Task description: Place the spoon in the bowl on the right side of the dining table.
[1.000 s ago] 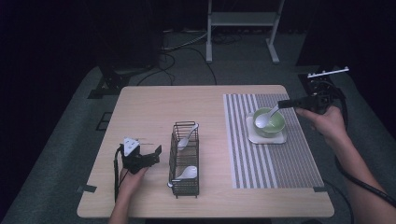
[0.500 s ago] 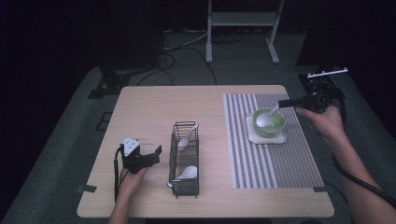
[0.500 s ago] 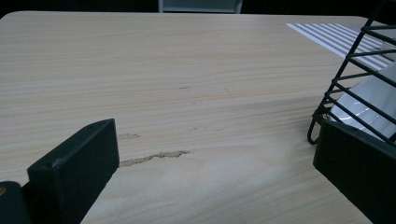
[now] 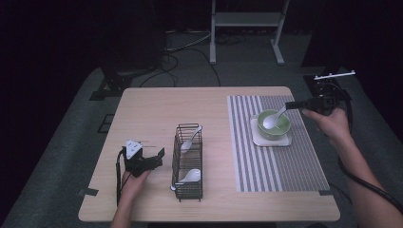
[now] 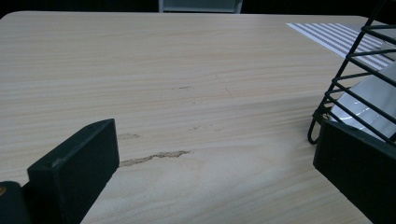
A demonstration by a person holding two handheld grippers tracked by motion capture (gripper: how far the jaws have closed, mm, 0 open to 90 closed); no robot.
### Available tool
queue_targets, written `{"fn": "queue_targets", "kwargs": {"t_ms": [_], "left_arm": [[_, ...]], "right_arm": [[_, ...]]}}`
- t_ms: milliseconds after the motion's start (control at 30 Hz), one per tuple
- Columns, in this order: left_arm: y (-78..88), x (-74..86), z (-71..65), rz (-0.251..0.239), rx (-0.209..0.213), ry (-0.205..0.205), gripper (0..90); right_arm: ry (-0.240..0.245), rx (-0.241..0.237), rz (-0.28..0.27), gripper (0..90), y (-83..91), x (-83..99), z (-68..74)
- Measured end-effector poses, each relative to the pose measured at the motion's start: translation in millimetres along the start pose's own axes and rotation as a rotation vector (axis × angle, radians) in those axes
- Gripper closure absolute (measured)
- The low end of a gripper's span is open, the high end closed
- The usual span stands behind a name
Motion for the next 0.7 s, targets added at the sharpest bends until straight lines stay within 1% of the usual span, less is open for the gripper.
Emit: {"fn": "queue_targets", "kwargs": {"t_ms": [167,300,433,700], "left_arm": [[0.4,0.3,0.6,0.008,0.001,-0.006,0.0],[0.3,0.2,0.3,0.004,0.001,-0.005,0.0],[0.4,0.3,0.5,0.007,0.001,-0.006,0.0],[0.4,0.3,0.5,0.006,0.001,-0.005,0.0]], "right_arm": [[-0.013,0.009,-0.001,85.3,-3.5,1.8,-5.8],[-0.022,0.012,0.002,85.2,-6.1,3.2,-8.5],[-0.018,0.038,0.01,85.2,-8.7,4.1,-12.0],[-0.026,0.06,0.02,85.2,-13.7,6.5,-17.0]]}}
Point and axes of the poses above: each handheld gripper's, and its own axes: y roughly backward along the jaws, x roughly out of its underside, z roughly to its left, the point moved 6 cm from there along -y, roughly forward along the jaws, and after that the axes turned 2 degrees about x, right-handed, at the moved point
